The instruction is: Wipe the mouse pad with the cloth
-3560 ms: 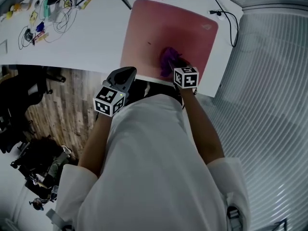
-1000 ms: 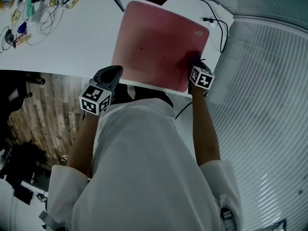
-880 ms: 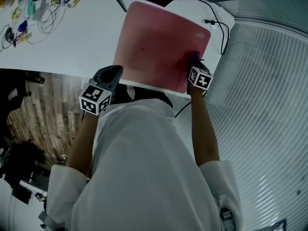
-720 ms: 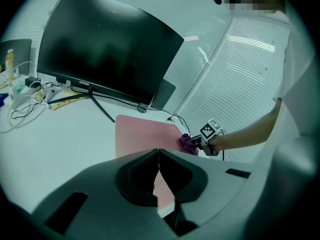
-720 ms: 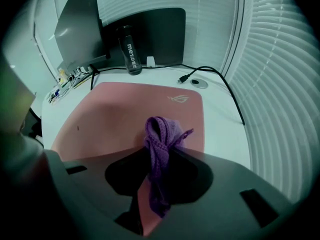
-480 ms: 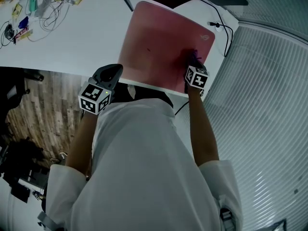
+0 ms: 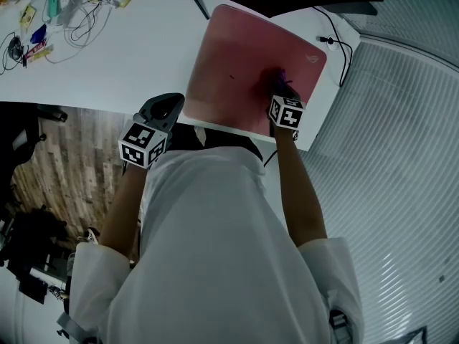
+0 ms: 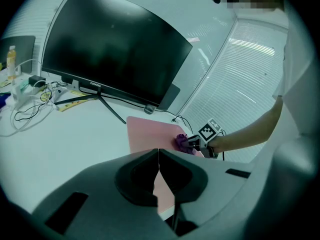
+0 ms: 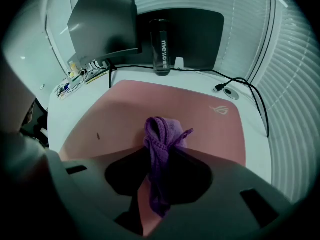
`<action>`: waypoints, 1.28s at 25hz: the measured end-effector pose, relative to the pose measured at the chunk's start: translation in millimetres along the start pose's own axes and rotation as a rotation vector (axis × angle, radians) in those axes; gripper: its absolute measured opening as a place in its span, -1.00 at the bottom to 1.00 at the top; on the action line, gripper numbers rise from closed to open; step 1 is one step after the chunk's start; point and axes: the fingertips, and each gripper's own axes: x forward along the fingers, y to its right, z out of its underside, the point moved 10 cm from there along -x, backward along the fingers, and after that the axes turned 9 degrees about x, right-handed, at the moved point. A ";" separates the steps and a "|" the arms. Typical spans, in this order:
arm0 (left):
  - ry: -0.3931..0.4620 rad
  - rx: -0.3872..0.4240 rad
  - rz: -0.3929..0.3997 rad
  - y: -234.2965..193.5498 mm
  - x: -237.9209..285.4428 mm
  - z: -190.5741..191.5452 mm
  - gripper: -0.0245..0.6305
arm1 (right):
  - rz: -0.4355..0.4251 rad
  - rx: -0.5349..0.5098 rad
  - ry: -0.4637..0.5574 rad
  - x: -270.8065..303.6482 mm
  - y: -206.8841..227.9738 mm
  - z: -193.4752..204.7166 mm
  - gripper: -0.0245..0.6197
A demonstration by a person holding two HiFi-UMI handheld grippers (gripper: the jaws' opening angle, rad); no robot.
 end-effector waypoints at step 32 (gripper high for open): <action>-0.046 0.082 0.034 -64.6 -17.8 -1.6 -0.87 | -0.183 -0.142 -0.021 26.4 -176.9 -27.3 -0.55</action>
